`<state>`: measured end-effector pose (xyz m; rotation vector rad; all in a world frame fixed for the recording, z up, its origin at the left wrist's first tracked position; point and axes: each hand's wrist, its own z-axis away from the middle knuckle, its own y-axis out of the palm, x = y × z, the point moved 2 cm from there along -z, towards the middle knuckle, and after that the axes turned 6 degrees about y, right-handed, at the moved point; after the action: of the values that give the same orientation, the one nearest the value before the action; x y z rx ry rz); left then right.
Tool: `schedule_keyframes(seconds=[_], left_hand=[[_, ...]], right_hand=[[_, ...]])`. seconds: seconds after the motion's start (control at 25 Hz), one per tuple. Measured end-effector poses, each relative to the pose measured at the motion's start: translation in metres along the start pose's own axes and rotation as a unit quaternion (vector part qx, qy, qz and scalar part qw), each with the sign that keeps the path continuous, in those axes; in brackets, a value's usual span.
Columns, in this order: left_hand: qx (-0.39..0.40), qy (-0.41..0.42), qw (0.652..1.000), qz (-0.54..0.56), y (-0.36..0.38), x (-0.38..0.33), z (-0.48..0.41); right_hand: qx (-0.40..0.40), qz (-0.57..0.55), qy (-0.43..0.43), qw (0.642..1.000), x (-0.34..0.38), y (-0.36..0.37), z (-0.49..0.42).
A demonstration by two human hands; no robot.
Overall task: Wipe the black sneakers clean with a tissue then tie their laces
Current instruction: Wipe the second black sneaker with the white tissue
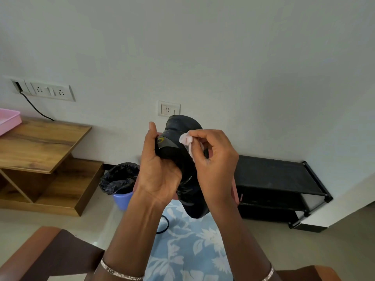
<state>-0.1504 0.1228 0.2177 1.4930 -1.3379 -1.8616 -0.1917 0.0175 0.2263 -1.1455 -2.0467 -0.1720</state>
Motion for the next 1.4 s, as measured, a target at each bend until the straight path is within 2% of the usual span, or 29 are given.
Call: schedule_keyframes(seconds=[0.36, 0.64, 0.8, 1.04, 1.24, 1.4], left_hand=[[-0.054, 0.021, 0.998, -0.020, -0.013, -0.002, -0.001], [-0.014, -0.010, 0.997, -0.070, 0.005, 0.003, 0.007], [-0.031, -0.022, 0.992, -0.119, 0.011, 0.017, 0.018], [-0.084, -0.009, 0.987, -0.138, 0.011, 0.010, 0.013], [-0.044, -0.016, 0.980, -0.192, 0.018, 0.013, 0.014], [-0.001, -0.002, 0.977, -0.211, 0.019, 0.013, 0.015]], right_hand=[[0.003, 0.028, 0.060, 0.998, -0.024, -0.007, 0.049], [-0.020, -0.010, 0.014, 1.000, 0.013, -0.005, 0.000], [-0.024, 0.016, -0.003, 1.000, 0.009, -0.006, 0.004], [-0.010, 0.013, 0.082, 0.996, -0.026, -0.022, 0.061], [-0.077, 0.018, 0.021, 0.997, 0.000, -0.020, 0.021], [-0.033, 0.067, -0.039, 0.996, 0.020, -0.013, 0.005]])
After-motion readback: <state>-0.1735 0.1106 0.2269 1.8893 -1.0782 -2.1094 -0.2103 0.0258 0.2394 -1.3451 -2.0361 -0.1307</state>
